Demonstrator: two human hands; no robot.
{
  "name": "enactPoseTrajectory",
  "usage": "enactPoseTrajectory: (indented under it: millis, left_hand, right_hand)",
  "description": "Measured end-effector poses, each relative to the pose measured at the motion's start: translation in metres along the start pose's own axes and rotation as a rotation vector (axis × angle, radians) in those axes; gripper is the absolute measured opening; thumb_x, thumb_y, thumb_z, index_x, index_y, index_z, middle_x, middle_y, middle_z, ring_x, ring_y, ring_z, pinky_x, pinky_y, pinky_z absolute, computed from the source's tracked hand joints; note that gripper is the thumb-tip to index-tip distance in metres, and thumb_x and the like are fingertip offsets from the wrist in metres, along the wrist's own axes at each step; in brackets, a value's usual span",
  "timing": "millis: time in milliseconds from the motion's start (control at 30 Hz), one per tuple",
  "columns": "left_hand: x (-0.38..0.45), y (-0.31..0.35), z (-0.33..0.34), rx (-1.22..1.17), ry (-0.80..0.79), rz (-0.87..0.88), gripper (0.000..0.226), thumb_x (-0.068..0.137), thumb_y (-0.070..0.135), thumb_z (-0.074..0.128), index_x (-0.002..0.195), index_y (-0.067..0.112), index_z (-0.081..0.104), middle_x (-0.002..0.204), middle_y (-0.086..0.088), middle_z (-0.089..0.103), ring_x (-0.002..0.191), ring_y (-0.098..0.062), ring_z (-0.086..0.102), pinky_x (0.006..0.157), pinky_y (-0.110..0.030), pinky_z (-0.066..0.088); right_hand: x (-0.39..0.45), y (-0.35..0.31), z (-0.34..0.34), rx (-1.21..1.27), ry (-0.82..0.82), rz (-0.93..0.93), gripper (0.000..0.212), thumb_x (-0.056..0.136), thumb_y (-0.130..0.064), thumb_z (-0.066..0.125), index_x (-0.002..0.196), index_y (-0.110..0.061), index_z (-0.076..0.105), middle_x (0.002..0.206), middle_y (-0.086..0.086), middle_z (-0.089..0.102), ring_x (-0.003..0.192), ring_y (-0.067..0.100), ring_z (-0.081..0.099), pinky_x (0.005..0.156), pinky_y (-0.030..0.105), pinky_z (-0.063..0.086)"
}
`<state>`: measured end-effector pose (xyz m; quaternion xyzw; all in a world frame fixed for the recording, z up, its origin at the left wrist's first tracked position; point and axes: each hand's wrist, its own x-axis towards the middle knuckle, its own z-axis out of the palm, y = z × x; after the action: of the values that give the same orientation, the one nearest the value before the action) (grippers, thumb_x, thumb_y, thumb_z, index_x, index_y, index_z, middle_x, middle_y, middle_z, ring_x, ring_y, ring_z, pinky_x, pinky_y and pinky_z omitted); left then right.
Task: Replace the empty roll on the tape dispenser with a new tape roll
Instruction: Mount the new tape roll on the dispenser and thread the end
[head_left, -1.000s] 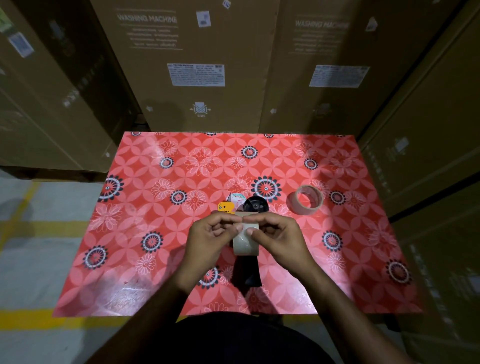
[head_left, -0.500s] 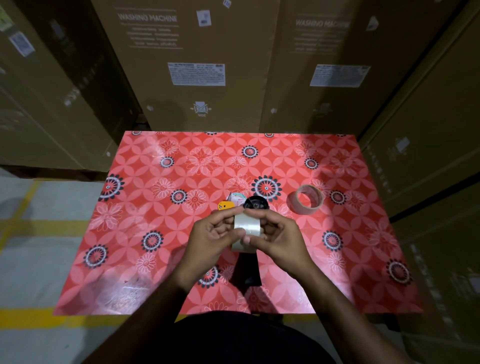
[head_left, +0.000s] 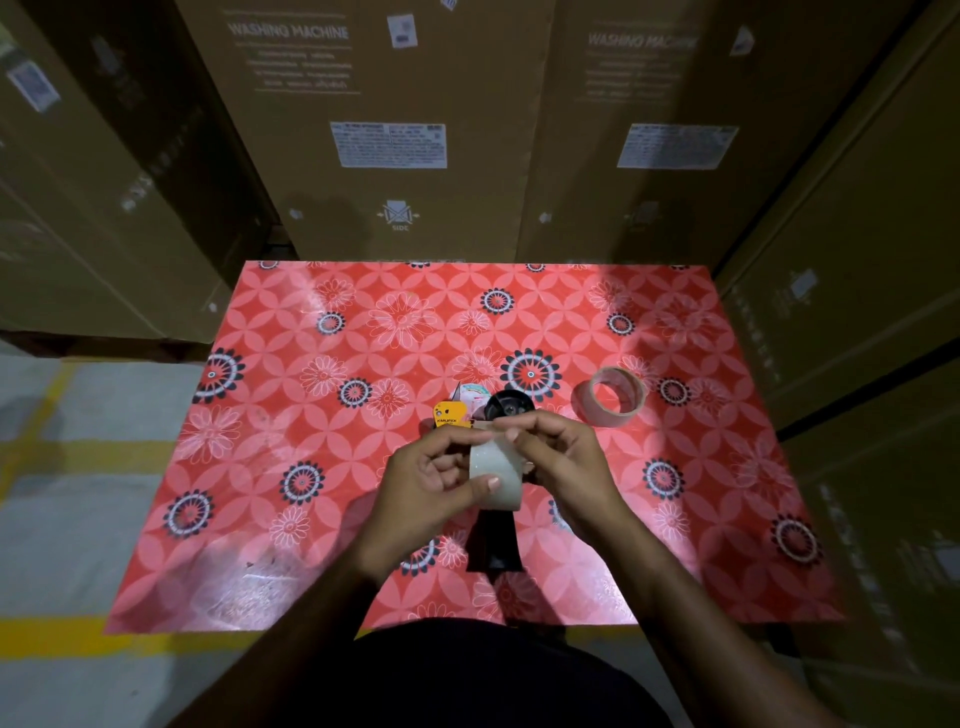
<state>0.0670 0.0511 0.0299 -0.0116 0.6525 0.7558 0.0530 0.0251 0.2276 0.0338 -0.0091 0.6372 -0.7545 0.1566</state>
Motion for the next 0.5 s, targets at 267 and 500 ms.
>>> enactPoseTrajectory:
  millis: [267, 500]
  left_hand:
    - [0.005, 0.0, -0.003, 0.148, 0.127, 0.035, 0.02, 0.085, 0.0, 0.073, 0.083, 0.02, 0.075, 0.084, 0.005, 0.072, 0.08, -0.007, 0.066, 0.074, -0.02, 0.051]
    - [0.013, -0.011, -0.001, 0.235, 0.186, 0.007, 0.019, 0.084, 0.011, 0.077, 0.077, 0.027, 0.073, 0.11, 0.001, 0.056, 0.1, -0.003, 0.058, 0.087, -0.024, 0.046]
  right_hand:
    - [-0.004, 0.011, 0.003, -0.052, -0.069, 0.052, 0.065, 0.074, 0.004, 0.082, 0.129, -0.015, 0.055, 0.106, 0.018, 0.067, 0.093, 0.027, 0.068, 0.084, 0.045, 0.058]
    - [0.001, 0.014, 0.002, -0.142, -0.106, 0.107, 0.03, 0.078, -0.006, 0.083, 0.106, -0.007, 0.074, 0.094, 0.013, 0.077, 0.088, 0.023, 0.074, 0.075, 0.033, 0.06]
